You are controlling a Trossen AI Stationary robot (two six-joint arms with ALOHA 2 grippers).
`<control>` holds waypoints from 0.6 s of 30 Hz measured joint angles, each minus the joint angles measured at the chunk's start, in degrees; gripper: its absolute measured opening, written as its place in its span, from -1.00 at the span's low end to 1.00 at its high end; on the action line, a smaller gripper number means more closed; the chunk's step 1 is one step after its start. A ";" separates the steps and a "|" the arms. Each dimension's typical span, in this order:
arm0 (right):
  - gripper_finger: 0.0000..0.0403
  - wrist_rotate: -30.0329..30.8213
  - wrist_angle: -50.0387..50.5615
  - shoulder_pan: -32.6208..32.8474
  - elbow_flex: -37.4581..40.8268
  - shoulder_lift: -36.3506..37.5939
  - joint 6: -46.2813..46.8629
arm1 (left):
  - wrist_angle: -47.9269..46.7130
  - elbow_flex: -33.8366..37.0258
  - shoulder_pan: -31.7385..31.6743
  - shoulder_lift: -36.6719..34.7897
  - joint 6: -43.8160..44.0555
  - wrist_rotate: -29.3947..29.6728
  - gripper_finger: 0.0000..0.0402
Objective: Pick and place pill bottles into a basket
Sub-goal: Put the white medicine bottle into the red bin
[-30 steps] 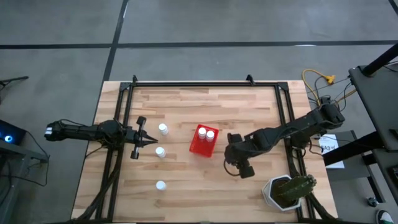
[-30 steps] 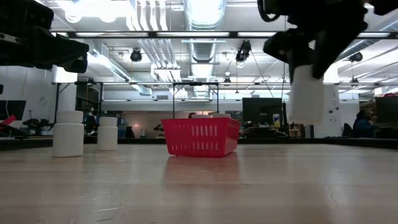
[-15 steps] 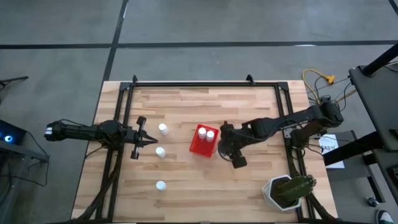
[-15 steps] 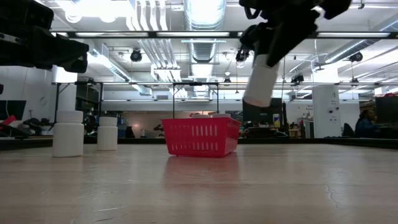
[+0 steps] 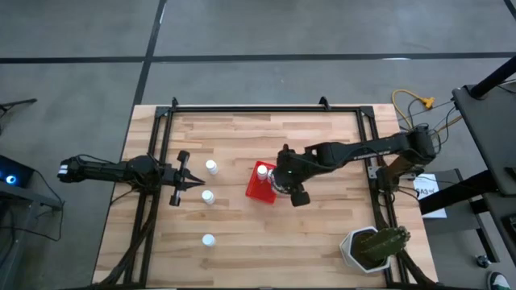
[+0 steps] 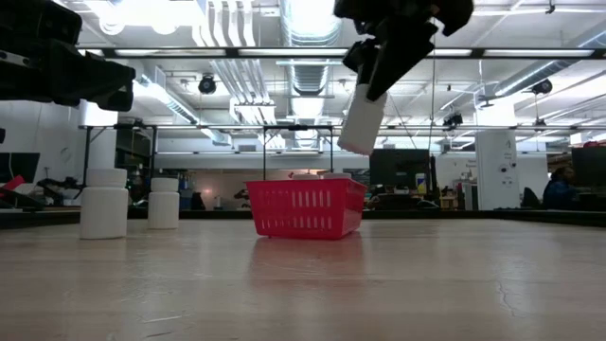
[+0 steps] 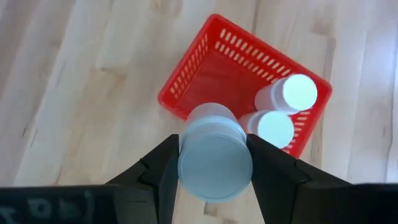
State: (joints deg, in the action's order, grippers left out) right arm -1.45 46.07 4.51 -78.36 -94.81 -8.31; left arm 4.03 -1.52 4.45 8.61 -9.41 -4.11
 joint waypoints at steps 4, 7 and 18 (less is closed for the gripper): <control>-0.24 0.00 4.35 -0.08 -5.57 -5.02 -1.08 | -0.03 0.00 0.00 0.06 0.00 -0.01 -0.99; -0.24 0.02 7.22 -0.23 -9.39 -8.39 -1.90 | -0.03 -0.02 0.01 0.09 0.02 -0.01 -0.99; -0.24 0.13 8.98 -0.99 -14.90 -15.05 -3.91 | 0.00 -0.02 0.02 0.10 0.00 -0.01 -0.99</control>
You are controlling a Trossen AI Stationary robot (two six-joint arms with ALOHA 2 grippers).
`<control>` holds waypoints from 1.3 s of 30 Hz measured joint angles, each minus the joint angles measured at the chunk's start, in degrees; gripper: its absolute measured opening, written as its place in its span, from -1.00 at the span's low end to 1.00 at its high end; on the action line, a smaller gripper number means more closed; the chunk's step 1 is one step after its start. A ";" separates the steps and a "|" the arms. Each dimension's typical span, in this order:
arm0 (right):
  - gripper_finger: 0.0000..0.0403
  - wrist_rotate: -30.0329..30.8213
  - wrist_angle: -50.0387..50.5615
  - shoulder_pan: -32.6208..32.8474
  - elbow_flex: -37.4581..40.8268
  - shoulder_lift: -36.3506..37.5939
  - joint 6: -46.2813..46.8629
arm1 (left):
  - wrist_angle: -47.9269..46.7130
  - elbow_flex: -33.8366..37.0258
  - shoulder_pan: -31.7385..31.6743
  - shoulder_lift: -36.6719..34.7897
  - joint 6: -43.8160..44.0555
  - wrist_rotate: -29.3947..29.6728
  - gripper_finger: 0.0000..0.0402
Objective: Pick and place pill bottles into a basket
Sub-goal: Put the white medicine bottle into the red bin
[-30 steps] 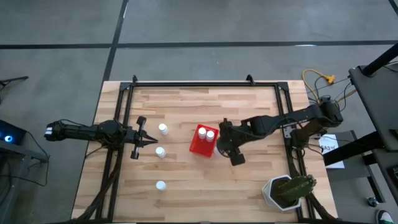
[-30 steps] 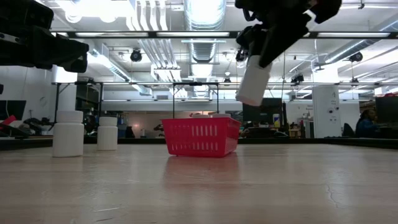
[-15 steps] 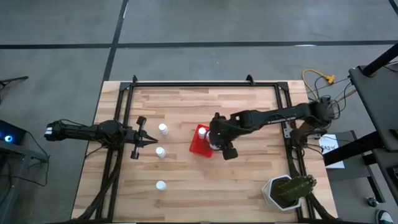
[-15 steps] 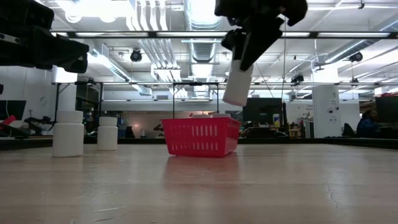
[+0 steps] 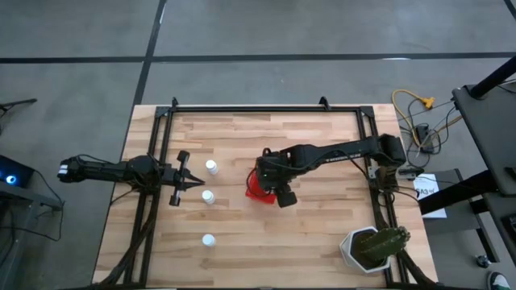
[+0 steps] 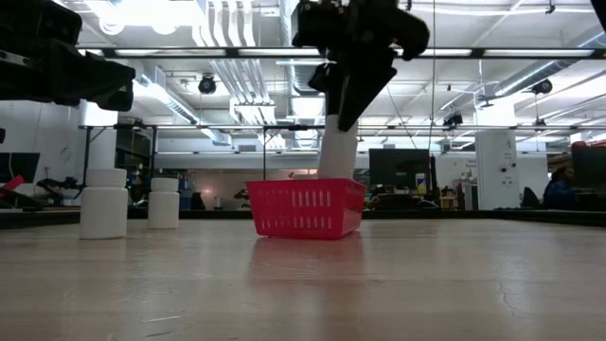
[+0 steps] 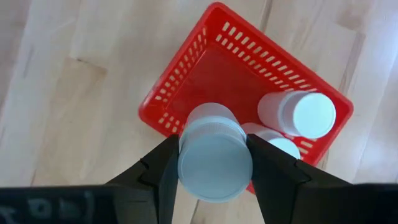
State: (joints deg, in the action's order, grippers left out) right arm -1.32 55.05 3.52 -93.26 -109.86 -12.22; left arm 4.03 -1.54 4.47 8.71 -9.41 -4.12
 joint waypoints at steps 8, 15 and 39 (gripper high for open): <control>-0.24 2.88 0.06 0.01 0.05 -3.14 -0.04 | -0.02 0.00 0.00 0.00 0.00 0.00 -0.99; -0.24 4.62 -1.39 -0.03 -0.01 -3.55 0.02 | -0.01 0.00 -0.01 -0.07 0.00 0.00 -0.99; -0.24 6.08 0.09 -0.25 0.12 -3.48 0.66 | 0.00 0.02 0.00 -0.11 0.00 0.01 -0.99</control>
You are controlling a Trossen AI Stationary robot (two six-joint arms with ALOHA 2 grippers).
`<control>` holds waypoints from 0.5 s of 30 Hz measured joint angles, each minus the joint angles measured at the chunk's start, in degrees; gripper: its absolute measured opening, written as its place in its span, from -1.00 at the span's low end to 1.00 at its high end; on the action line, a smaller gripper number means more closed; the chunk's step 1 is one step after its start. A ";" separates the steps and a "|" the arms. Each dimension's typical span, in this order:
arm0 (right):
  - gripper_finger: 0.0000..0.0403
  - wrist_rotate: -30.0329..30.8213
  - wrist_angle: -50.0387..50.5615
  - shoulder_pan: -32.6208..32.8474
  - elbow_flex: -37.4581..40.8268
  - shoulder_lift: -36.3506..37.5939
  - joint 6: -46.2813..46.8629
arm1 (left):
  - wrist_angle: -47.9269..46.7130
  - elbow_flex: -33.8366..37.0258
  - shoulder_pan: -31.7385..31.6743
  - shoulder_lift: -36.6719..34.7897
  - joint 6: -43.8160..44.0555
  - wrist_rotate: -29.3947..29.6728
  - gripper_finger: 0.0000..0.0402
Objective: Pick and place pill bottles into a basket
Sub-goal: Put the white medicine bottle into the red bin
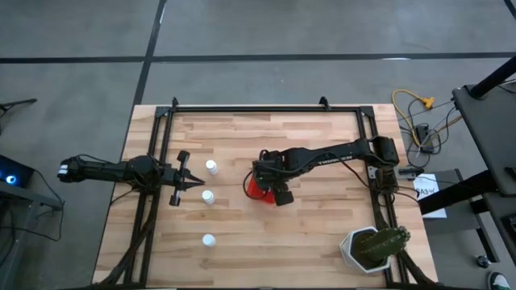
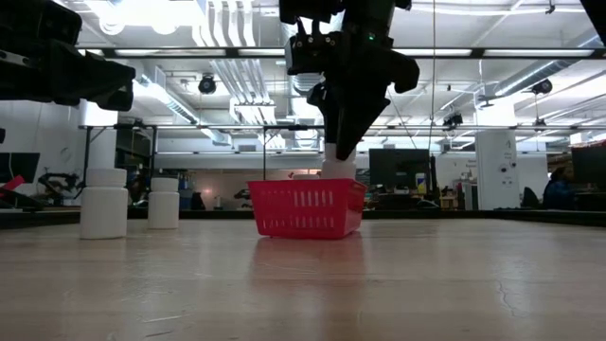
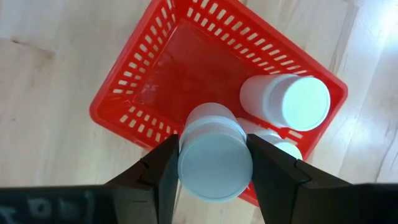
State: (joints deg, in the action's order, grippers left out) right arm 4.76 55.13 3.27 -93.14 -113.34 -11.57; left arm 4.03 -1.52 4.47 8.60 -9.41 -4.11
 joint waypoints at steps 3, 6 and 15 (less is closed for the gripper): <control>-0.24 1.56 0.00 0.02 0.00 0.01 0.03 | 0.00 -0.02 0.00 0.00 0.00 0.00 -0.99; -0.24 1.65 0.00 -0.07 0.00 0.02 0.06 | 0.00 -0.02 -0.01 0.00 0.00 -0.01 -0.99; -0.24 0.31 0.84 -0.12 0.02 0.02 -0.17 | 0.00 -0.02 -0.02 0.00 0.00 0.00 -0.99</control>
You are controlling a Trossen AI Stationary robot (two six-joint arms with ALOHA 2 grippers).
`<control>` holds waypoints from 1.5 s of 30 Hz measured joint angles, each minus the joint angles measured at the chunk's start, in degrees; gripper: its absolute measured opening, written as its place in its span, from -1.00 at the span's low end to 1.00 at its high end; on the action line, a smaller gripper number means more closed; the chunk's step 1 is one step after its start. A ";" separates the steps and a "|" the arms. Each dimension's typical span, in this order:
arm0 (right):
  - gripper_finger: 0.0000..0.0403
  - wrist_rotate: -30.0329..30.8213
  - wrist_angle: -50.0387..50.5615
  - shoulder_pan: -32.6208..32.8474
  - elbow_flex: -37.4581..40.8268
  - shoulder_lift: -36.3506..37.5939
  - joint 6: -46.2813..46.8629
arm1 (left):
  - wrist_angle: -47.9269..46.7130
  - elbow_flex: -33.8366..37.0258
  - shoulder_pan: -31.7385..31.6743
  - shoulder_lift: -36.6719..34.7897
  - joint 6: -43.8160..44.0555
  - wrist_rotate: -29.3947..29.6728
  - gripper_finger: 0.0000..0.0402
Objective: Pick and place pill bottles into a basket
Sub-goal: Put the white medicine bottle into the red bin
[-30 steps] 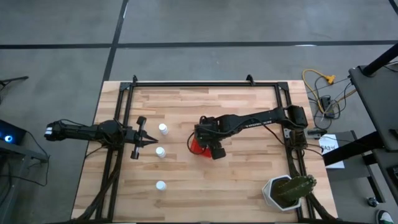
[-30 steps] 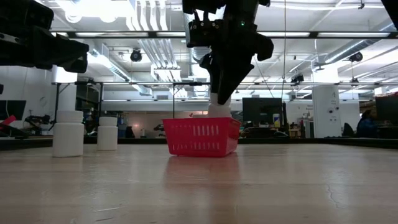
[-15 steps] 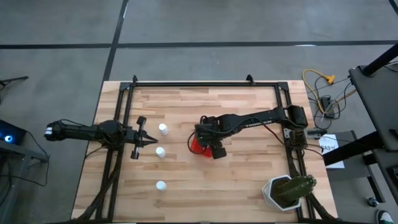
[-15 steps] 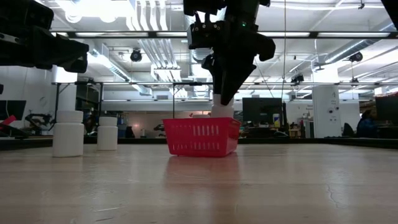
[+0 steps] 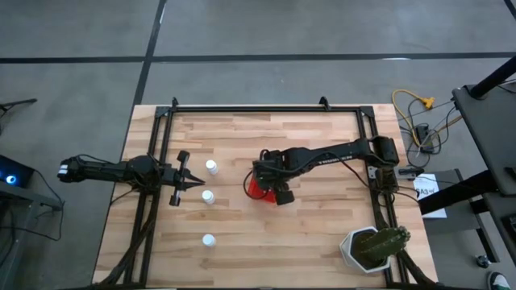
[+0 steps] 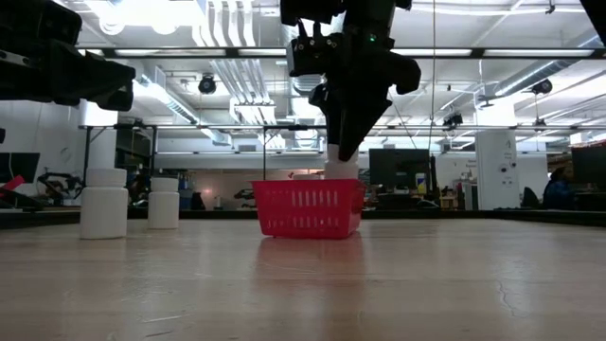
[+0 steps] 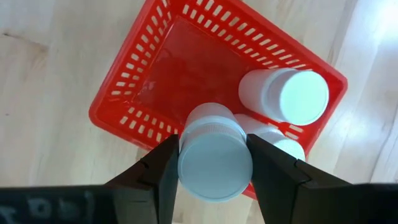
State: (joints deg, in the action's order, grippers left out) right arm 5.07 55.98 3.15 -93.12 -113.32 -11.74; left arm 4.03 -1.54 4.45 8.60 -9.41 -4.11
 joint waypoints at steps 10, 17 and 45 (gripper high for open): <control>-0.24 -0.63 0.40 -0.23 1.11 0.02 -0.25 | 0.00 0.00 0.00 0.00 0.02 0.00 -0.99; -0.16 -0.51 0.12 -0.21 1.33 -0.01 0.07 | 0.00 0.00 0.02 0.00 0.00 0.01 -0.99; -0.08 1.39 0.62 -0.21 1.42 -0.11 2.70 | 0.00 0.00 0.01 0.00 0.01 0.00 -0.99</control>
State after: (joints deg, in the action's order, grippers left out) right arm 6.46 56.60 2.94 -91.70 -113.43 -9.04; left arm 4.03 -1.54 4.45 8.60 -9.40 -4.11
